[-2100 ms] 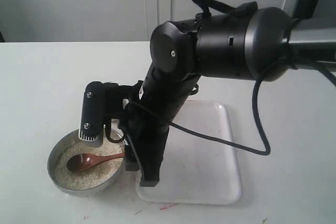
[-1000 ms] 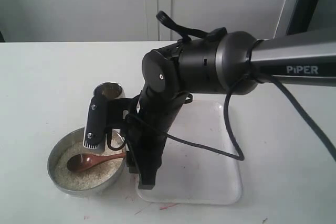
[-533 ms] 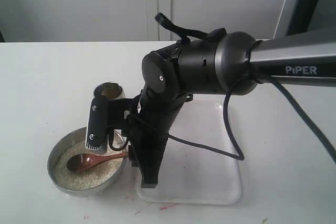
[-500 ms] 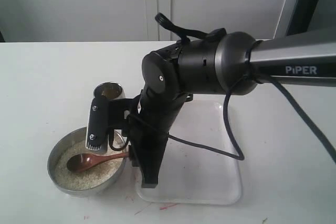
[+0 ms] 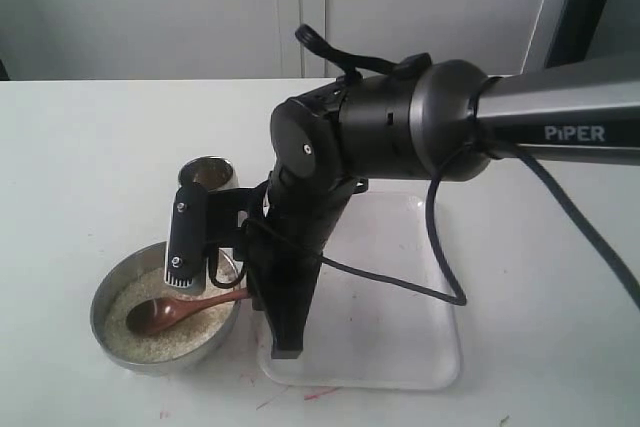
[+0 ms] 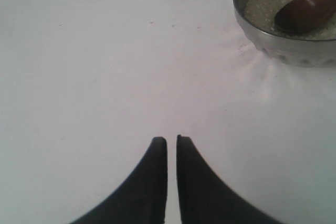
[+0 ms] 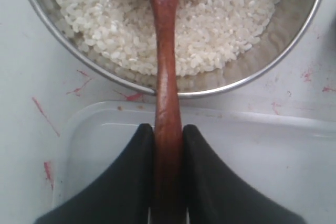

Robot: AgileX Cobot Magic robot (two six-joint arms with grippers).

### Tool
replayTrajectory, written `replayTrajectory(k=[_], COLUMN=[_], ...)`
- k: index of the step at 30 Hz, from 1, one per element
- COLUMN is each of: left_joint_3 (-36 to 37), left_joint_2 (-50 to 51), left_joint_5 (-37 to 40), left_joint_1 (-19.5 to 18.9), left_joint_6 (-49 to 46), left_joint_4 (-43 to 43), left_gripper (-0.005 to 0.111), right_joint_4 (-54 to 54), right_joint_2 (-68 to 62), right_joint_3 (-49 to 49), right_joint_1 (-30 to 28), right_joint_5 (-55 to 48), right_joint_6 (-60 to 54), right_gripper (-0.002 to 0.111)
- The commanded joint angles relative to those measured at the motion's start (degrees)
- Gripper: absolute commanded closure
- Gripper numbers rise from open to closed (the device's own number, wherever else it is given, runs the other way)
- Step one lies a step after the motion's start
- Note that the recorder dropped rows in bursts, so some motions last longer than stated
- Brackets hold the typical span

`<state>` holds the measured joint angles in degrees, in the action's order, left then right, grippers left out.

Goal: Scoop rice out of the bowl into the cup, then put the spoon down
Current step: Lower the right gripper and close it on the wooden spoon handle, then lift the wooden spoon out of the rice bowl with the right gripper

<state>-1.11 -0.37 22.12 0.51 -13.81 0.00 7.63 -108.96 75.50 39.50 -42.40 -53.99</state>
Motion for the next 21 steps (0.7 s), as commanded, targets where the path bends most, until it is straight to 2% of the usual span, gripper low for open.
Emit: replayTrajectory(k=[1, 7, 10, 12, 14, 16, 17, 19, 21], left_joint_3=[0.5, 0.5, 0.5, 0.5, 0.5, 0.5, 0.5, 0.5, 0.5], left_joint_2=[0.4, 0.4, 0.4, 0.4, 0.4, 0.4, 0.4, 0.4, 0.4], left_joint_5=[2.8, 2.8, 2.8, 2.8, 2.8, 2.8, 2.8, 2.8, 2.8], left_joint_1=[0.2, 0.2, 0.2, 0.2, 0.2, 0.2, 0.2, 0.2, 0.2], left_joint_6=[0.3, 0.3, 0.3, 0.3, 0.3, 0.3, 0.3, 0.3, 0.3], left_joint_4=[-0.3, -0.3, -0.3, -0.3, -0.3, -0.3, -0.3, -0.3, -0.3], left_gripper=[0.092, 0.092, 0.092, 0.092, 0.092, 0.092, 0.092, 0.092, 0.092], right_joint_4=[-0.5, -2.7, -4.8, -10.5, -18.4, -29.8, -39.6, -51.7, -58.8], right_joint_2=[0.8, 2.9, 6.2, 8.2, 9.9, 10.9, 11.0, 10.1, 9.4], right_joint_3=[0.5, 0.5, 0.5, 0.5, 0.5, 0.7, 1.1, 1.7, 1.7], right_joint_1=[0.1, 0.1, 0.1, 1.3, 4.1, 7.5, 10.0, 13.7, 16.6], right_joint_5=[-0.9, -1.1, -0.8, -2.1, -3.6, -4.3, -6.6, -12.4, -16.7], right_joint_6=[0.3, 0.3, 0.3, 0.3, 1.4, 8.6, 14.9, 19.8, 22.2], right_gripper=[0.099, 0.108, 0.108, 0.108, 0.108, 0.108, 0.108, 0.108, 0.108])
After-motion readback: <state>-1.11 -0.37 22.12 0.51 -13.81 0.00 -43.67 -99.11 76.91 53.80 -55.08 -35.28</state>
